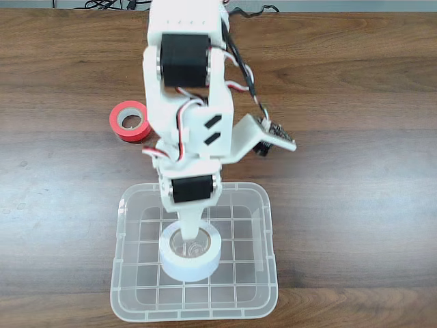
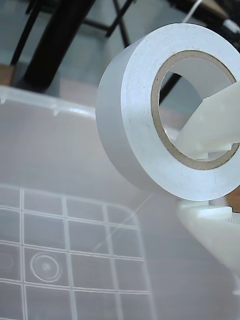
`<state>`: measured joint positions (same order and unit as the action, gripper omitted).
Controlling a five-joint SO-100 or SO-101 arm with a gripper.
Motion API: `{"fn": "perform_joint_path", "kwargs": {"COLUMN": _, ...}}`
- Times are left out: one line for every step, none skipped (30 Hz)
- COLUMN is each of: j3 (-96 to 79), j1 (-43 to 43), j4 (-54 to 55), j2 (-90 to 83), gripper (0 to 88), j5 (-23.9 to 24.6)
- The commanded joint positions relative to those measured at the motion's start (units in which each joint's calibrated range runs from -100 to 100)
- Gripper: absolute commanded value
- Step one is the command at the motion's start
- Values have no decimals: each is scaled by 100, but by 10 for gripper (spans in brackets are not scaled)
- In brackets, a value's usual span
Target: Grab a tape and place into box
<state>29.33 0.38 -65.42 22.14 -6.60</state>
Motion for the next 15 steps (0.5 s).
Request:
{"fn": "perform_joint_path", "kwargs": {"j3": 1416, "j1": -16, "j4": -84, "j2": 746, "gripper": 21, "j5": 33}}
{"fn": "perform_joint_path", "kwargs": {"j3": 1425, "j1": -16, "j4": -110, "j2": 851, "gripper": 21, "j5": 33}}
{"fn": "perform_joint_path", "kwargs": {"j3": 1425, "j1": -16, "j4": -153, "j2": 955, "gripper": 21, "j5": 33}}
{"fn": "perform_joint_path", "kwargs": {"j3": 1425, "j1": -23, "j4": -187, "j2": 1044, "gripper": 21, "j5": 33}}
{"fn": "perform_joint_path", "kwargs": {"j3": 1425, "j1": -23, "j4": -221, "j2": 1132, "gripper": 21, "j5": 33}}
{"fn": "perform_joint_path", "kwargs": {"j3": 1425, "j1": -45, "j4": -256, "j2": 1197, "gripper": 22, "j5": 33}}
{"fn": "perform_joint_path", "kwargs": {"j3": 1425, "j1": -60, "j4": -298, "j2": 1253, "gripper": 23, "j5": 33}}
{"fn": "perform_joint_path", "kwargs": {"j3": 1425, "j1": -60, "j4": -324, "j2": 1293, "gripper": 32, "j5": 33}}
{"fn": "perform_joint_path", "kwargs": {"j3": 1425, "j1": -67, "j4": -341, "j2": 1326, "gripper": 53, "j5": 33}}
{"fn": "perform_joint_path", "kwargs": {"j3": 1425, "j1": -74, "j4": -350, "j2": 1342, "gripper": 75, "j5": 33}}
{"fn": "perform_joint_path", "kwargs": {"j3": 1425, "j1": -74, "j4": -358, "j2": 1350, "gripper": 101, "j5": 33}}
{"fn": "perform_joint_path", "kwargs": {"j3": 1425, "j1": -74, "j4": -358, "j2": 1350, "gripper": 118, "j5": 33}}
{"fn": "perform_joint_path", "kwargs": {"j3": 1425, "j1": -81, "j4": -358, "j2": 1358, "gripper": 133, "j5": 33}}
{"fn": "perform_joint_path", "kwargs": {"j3": 1425, "j1": -81, "j4": -358, "j2": 1358, "gripper": 139, "j5": 33}}
{"fn": "perform_joint_path", "kwargs": {"j3": 1425, "j1": -81, "j4": -358, "j2": 1358, "gripper": 140, "j5": 33}}
